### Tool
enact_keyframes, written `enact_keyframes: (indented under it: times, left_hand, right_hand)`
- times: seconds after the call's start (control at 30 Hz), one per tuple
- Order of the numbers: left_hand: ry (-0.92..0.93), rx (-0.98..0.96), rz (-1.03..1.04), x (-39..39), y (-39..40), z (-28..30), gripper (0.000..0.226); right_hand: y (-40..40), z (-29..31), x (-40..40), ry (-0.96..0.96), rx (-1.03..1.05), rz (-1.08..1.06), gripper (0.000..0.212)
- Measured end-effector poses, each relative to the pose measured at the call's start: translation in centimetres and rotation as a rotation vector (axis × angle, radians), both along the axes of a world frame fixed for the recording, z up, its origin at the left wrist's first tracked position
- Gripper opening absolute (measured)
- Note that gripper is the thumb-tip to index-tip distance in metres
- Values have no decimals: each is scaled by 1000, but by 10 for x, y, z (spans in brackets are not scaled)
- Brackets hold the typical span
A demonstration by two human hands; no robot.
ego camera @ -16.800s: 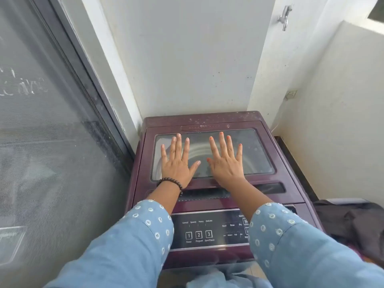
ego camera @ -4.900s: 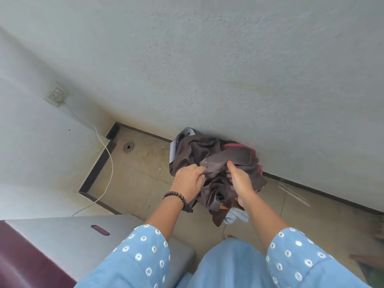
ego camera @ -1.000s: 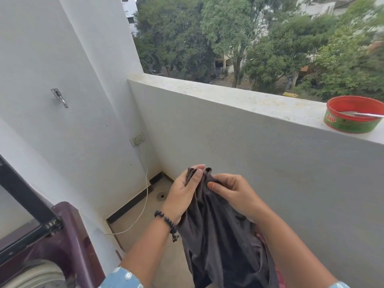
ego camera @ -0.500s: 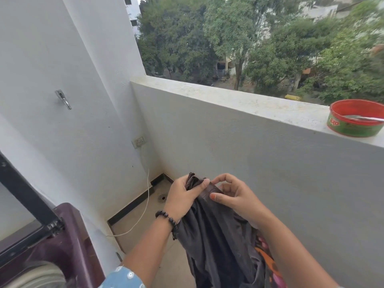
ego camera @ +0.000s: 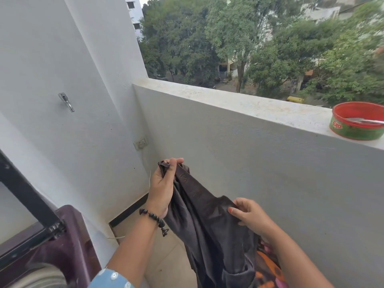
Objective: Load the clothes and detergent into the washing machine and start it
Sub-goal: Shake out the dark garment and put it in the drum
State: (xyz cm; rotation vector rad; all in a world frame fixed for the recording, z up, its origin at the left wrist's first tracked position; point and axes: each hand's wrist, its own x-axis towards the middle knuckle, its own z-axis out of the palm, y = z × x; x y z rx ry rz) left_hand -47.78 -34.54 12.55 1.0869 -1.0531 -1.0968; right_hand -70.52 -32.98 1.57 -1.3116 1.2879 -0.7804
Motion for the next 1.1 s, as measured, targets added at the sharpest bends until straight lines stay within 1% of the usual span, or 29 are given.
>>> enact_keyframes:
  times: [0.03, 0.1, 0.17, 0.23, 0.3, 0.37, 0.47, 0.53, 0.6, 0.7, 0.77, 0.83, 0.93, 1.0, 1.1]
  left_hand:
    - [-42, -6, -8, -1, 1, -1, 52]
    - [-107, 2, -46, -4, 4, -5, 52]
    - [-127, 26, -90, -9, 6, -11, 50]
    - [-132, 47, -139, -16, 9, -13, 48]
    - [-183, 55, -216, -22, 12, -13, 53]
    - [-260, 44, -291, -25, 14, -12, 59]
    - [-254, 66, -398, -25, 15, -12, 70]
    - [-298, 73, -409, -25, 15, -15, 67]
    - [-376, 45, -350, -24, 15, -18, 55]
    - [-394, 5, -345, -22, 14, -23, 41]
    - [-411, -19, -348, -23, 17, -22, 34]
    - [-419, -44, -338, -23, 18, -21, 25]
    - [-448, -82, -269, -21, 19, -21, 12]
    - [-438, -99, -184, -18, 16, -22, 13]
    - [-374, -83, -97, -13, 11, -21, 18]
  right_hand:
    - [-1, 7, 1, -9, -40, -29, 15]
    - [-3, 26, 5, -110, -108, -58, 13]
    - [-4, 47, 12, -230, -161, -34, 14]
    - [-3, 66, 22, -302, -208, 15, 15]
    - [-2, 80, 32, -356, -248, 54, 16]
    - [-1, 89, 41, -391, -297, 50, 17]
    - [-3, 94, 48, -452, -321, -25, 13]
    - [-5, 94, 48, -435, -345, -55, 16]
    - [-5, 94, 48, -399, -346, -55, 14]
    - [-4, 90, 45, -386, -317, -61, 8]
    - [-6, 85, 41, -339, -315, -52, 7]
    - [-6, 81, 37, -298, -295, -34, 17]
    - [-3, 79, 35, -300, -238, -1, 33]
    - [-2, 78, 31, -274, -214, 50, 33]
    - [-1, 73, 20, -176, -116, 223, 37]
